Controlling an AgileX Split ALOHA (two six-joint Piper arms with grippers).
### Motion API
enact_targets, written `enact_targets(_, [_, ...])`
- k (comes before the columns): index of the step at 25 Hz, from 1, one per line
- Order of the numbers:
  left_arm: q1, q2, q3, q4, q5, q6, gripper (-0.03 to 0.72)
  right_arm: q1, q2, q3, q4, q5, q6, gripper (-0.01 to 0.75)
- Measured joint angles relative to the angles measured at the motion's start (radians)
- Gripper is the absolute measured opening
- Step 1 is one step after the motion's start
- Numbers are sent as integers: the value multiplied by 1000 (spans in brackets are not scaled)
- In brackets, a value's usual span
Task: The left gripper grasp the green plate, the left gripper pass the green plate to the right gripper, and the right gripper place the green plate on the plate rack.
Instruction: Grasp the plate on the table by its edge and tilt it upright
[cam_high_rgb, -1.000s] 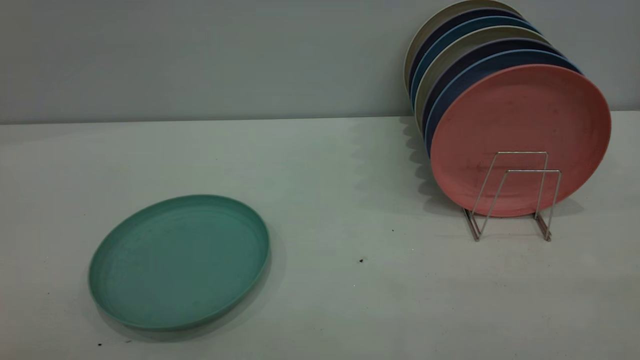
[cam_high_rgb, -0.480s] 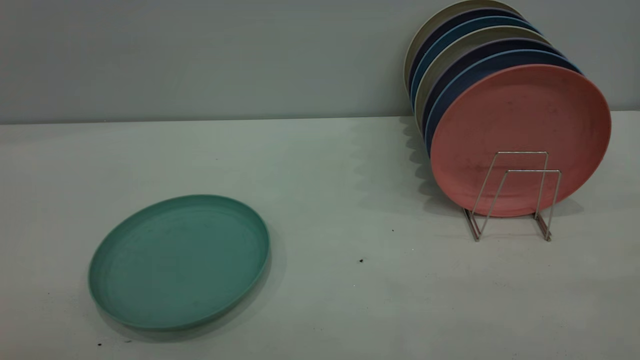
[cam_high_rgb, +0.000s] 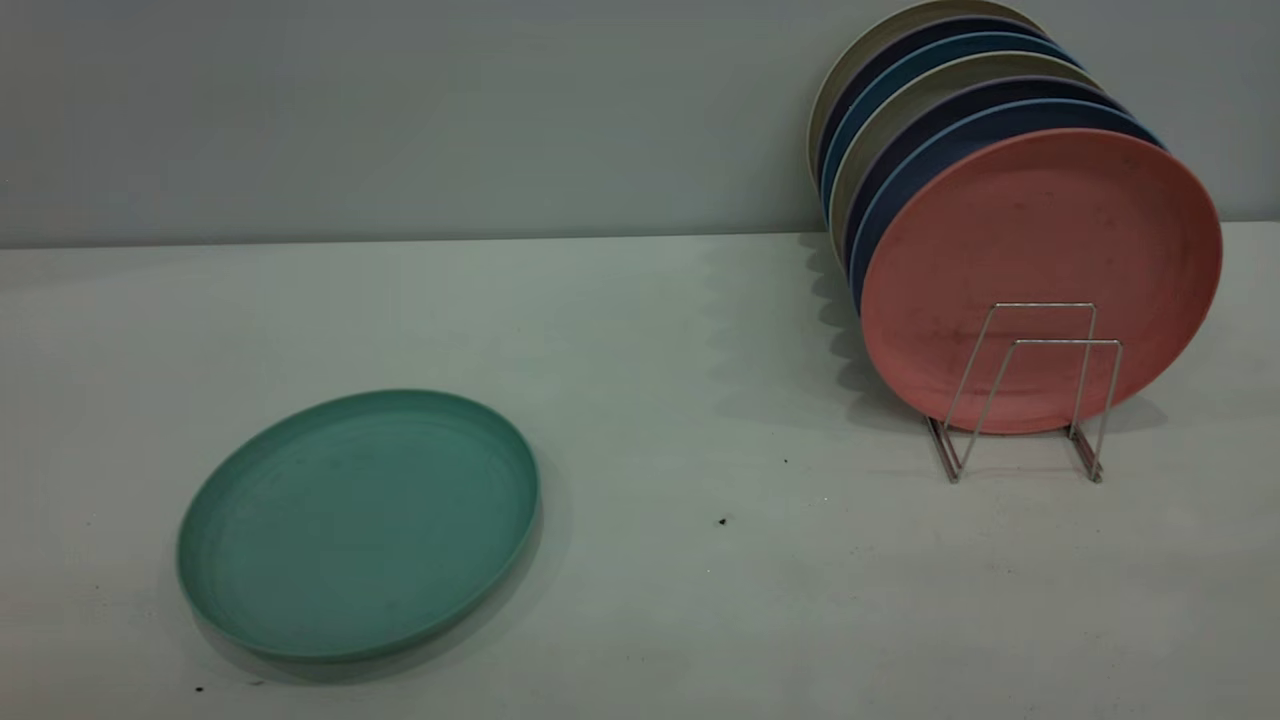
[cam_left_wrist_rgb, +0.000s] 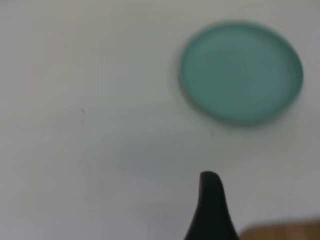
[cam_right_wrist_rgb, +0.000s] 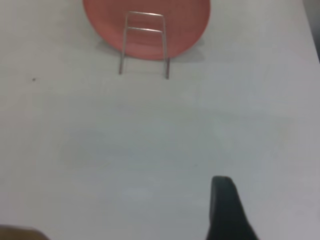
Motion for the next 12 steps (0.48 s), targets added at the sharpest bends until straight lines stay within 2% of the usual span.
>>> enact_targets(4, [0, 124, -38, 12, -96, -29, 590, 0, 132, -35, 35, -89, -2, 463])
enact_targets(7, [0, 314, -86, 12, -156, -21, 590, 0, 286, -83, 48, -166, -2, 478])
enact_targets(12, [0, 633, -216, 2, -194, -20, 590, 0, 554, -191, 60, -250, -20, 488])
